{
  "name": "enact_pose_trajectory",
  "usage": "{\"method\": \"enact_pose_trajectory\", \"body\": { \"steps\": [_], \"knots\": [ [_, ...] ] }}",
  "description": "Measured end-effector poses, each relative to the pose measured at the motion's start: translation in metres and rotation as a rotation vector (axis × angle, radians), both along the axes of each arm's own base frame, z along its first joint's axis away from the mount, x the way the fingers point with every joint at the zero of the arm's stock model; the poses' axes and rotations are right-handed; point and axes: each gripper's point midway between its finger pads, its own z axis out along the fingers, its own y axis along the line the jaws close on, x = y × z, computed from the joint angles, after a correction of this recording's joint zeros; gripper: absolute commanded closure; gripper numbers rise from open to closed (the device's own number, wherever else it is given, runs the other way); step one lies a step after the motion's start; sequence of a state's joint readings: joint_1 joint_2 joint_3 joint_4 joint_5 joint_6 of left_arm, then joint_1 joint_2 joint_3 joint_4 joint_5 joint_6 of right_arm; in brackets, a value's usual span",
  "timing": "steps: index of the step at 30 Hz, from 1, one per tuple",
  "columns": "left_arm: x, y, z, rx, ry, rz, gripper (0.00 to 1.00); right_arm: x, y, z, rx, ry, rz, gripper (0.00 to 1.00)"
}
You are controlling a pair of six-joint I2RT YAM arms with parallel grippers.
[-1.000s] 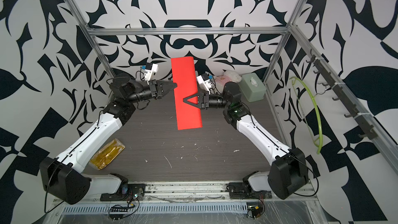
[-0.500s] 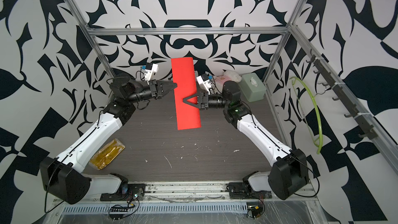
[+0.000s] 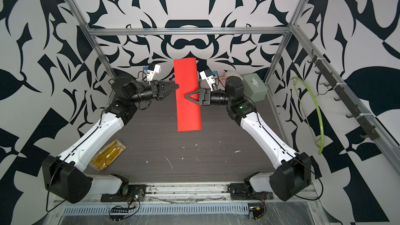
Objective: Fold the rectangular paper in half along the long edge
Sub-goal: Fold the paper.
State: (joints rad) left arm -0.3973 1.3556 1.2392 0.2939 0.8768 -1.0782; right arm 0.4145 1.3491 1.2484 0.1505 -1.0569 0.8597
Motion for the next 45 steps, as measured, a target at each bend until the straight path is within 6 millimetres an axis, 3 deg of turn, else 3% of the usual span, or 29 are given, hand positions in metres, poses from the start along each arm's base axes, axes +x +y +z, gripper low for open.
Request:
{"method": "enact_pose_trajectory", "body": {
  "steps": [10,16,28,39,45],
  "knots": [
    [-0.006,-0.001,-0.003,0.006,0.019,-0.031,1.00,0.013,0.002,-0.001,-0.003,0.002,-0.023,0.48],
    [-0.008,-0.002,-0.009,0.019,0.044,-0.042,1.00,0.019,0.004,-0.006,-0.006,0.017,-0.027,0.65],
    [-0.009,0.000,-0.017,0.054,0.042,-0.029,1.00,0.018,0.001,-0.004,-0.007,0.020,-0.025,0.76],
    [-0.009,-0.001,-0.021,0.067,0.045,-0.027,1.00,0.011,-0.003,0.000,-0.010,0.021,-0.023,0.99],
    [-0.009,-0.001,-0.018,0.064,0.038,-0.026,1.00,0.012,-0.004,0.001,-0.009,0.019,-0.026,1.00]
  ]
}}
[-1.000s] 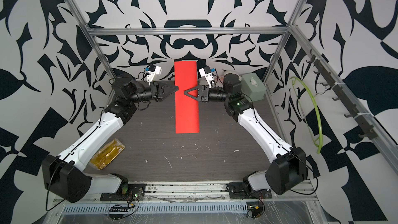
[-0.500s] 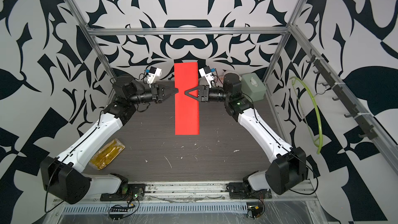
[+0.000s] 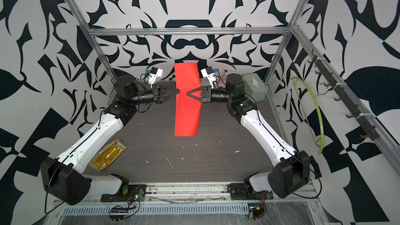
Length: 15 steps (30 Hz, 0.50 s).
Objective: Fold the rectangular paper in half along the long edge
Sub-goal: Fold the paper.
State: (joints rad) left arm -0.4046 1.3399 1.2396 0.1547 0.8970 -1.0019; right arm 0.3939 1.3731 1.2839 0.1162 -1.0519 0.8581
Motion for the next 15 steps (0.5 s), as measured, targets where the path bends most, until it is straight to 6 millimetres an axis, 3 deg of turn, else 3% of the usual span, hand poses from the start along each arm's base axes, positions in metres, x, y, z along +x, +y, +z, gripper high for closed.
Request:
{"method": "enact_pose_trajectory", "body": {
  "steps": [8,11,15],
  "knots": [
    [0.0000,-0.0002,0.0010,-0.003,-0.003,0.000,0.99,0.0001,0.0000,0.0001,0.001,0.003,-0.001,1.00],
    [0.0003,-0.0002,0.0030,-0.008,-0.002,0.003,0.70,0.0004,-0.0003,0.0002,0.001,0.003,-0.002,1.00],
    [0.0019,0.0001,0.0097,-0.029,-0.013,0.010,0.58,0.0011,-0.0005,0.0016,0.007,0.004,-0.001,1.00]
  ]
}}
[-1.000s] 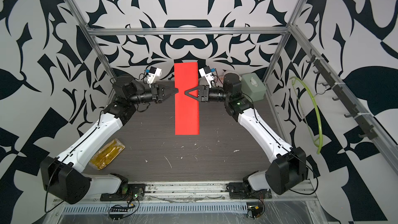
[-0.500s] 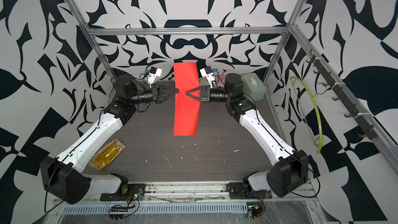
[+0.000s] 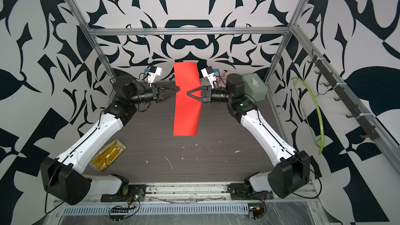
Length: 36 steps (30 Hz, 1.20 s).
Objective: Fold the rectangular paper in half along the long edge
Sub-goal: Fold the paper.
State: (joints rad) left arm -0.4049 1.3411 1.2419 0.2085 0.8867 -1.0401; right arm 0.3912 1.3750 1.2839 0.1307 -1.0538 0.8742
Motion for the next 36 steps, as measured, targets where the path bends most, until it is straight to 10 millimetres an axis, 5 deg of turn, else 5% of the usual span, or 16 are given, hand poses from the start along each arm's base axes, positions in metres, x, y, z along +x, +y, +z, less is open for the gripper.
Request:
{"method": "enact_pose_trajectory", "body": {
  "steps": [16,27,36],
  "knots": [
    [0.006,-0.003,0.004,-0.037,-0.003,-0.001,0.53,0.021,0.008,0.007,0.086,0.060,0.017,1.00],
    [0.010,-0.004,-0.001,-0.040,0.008,-0.002,0.53,0.017,0.008,0.025,0.147,0.054,0.046,1.00],
    [0.011,-0.004,-0.001,-0.044,0.005,0.000,0.72,0.016,0.007,0.026,0.171,0.064,0.051,1.00]
  ]
}}
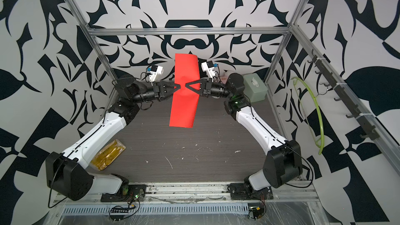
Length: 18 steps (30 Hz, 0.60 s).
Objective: Fold the rectangular paper in half along the long edge
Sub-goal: Fold the paper.
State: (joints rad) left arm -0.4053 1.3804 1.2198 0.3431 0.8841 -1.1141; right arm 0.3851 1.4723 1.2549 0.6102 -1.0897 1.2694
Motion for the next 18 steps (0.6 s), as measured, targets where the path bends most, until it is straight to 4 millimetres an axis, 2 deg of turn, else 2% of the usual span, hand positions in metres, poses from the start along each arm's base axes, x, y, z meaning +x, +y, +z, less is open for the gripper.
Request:
{"method": "enact_pose_trajectory", "body": {
  "steps": [2,12,14,18],
  "knots": [
    [0.000,0.000,0.001,-0.003,-0.002,0.002,0.75,0.000,0.000,0.001,0.011,0.000,0.000,1.00],
    [0.002,0.000,0.001,-0.006,0.002,0.005,0.79,0.010,0.002,-0.005,0.050,0.024,-0.011,1.00],
    [0.002,0.000,0.001,-0.006,0.003,0.005,0.84,0.011,0.002,-0.005,0.050,0.023,-0.016,1.00],
    [0.002,0.000,0.000,-0.005,0.005,0.005,1.00,0.013,0.002,-0.010,0.029,0.025,-0.034,0.86]
  ]
}}
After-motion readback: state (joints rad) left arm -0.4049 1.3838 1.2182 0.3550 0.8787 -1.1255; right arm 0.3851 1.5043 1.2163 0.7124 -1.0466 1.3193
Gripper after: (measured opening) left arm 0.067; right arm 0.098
